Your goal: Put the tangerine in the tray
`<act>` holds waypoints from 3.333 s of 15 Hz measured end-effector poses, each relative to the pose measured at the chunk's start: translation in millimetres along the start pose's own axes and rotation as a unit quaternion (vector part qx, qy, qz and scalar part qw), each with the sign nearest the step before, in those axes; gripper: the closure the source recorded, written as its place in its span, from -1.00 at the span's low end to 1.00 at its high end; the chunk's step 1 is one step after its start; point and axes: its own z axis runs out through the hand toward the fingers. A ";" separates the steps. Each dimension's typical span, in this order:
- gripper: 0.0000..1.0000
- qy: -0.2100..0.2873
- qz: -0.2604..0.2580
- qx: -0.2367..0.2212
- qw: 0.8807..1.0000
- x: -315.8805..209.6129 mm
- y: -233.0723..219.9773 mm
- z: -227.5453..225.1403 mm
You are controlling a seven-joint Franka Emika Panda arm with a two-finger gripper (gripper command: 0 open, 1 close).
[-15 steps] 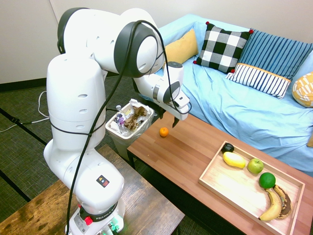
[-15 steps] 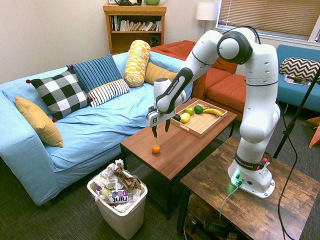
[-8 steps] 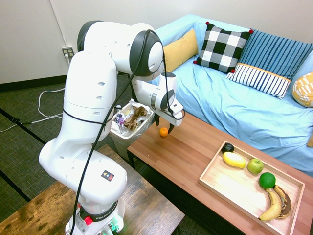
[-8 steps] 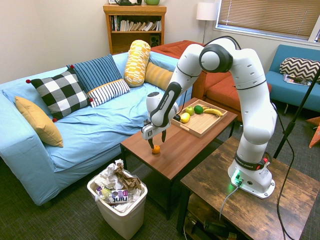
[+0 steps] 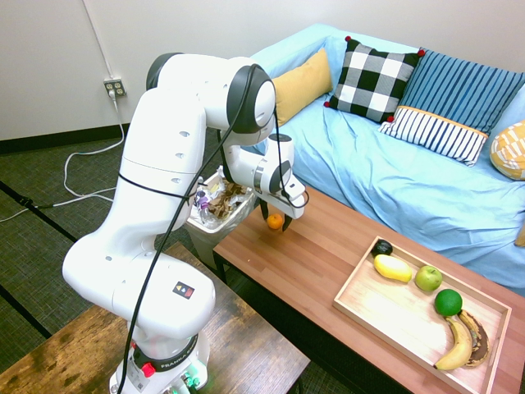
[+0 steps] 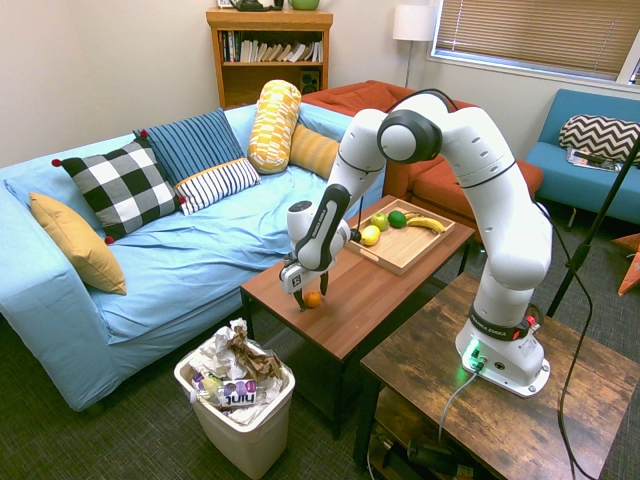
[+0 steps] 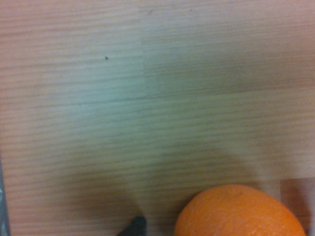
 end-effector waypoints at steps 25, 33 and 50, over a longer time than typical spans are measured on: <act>1.00 0.049 0.276 -0.021 0.960 313.3 309.9 -129.3; 1.00 0.013 0.291 -0.064 0.954 330.3 324.4 -5.0; -1.00 0.004 0.274 -0.049 0.960 331.5 310.1 4.4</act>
